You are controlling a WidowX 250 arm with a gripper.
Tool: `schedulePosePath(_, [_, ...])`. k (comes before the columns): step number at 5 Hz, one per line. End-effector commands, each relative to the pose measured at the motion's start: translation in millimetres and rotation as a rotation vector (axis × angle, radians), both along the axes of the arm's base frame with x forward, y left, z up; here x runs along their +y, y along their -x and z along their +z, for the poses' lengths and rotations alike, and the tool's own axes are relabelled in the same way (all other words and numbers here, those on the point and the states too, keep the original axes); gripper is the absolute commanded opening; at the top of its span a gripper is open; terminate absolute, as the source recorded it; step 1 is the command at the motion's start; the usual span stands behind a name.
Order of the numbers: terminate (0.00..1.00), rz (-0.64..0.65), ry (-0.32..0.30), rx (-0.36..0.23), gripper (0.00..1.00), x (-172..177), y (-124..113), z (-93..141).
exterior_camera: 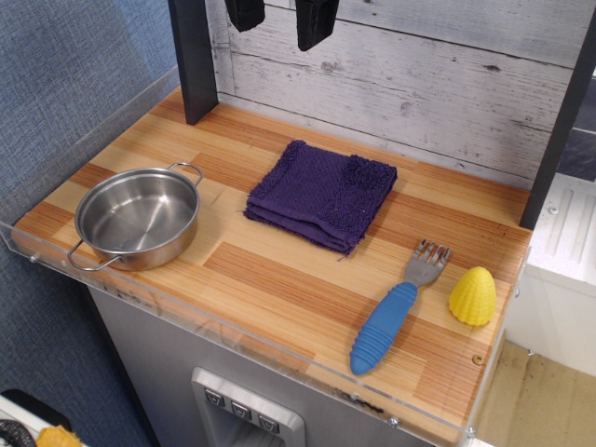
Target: Move the fork on top of cloth with some of handle off the cloth.
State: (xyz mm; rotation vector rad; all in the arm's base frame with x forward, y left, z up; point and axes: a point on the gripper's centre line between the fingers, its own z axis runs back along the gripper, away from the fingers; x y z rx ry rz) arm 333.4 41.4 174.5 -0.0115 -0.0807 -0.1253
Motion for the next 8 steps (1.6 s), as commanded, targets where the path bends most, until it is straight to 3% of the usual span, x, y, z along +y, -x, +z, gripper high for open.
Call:
schedulePosePath(1, [0.00, 0.000, 0.000, 0.000, 1.00, 0.0, 0.0, 0.0])
schedulePosePath(5, [0.00, -0.108, 0.022, 0.010, 1.00, -104.6, 40.1, -9.4])
schedulePosePath(8, [0.00, -0.015, -0.107, -0.035, 1.00, -136.5, 43.3, -49.5])
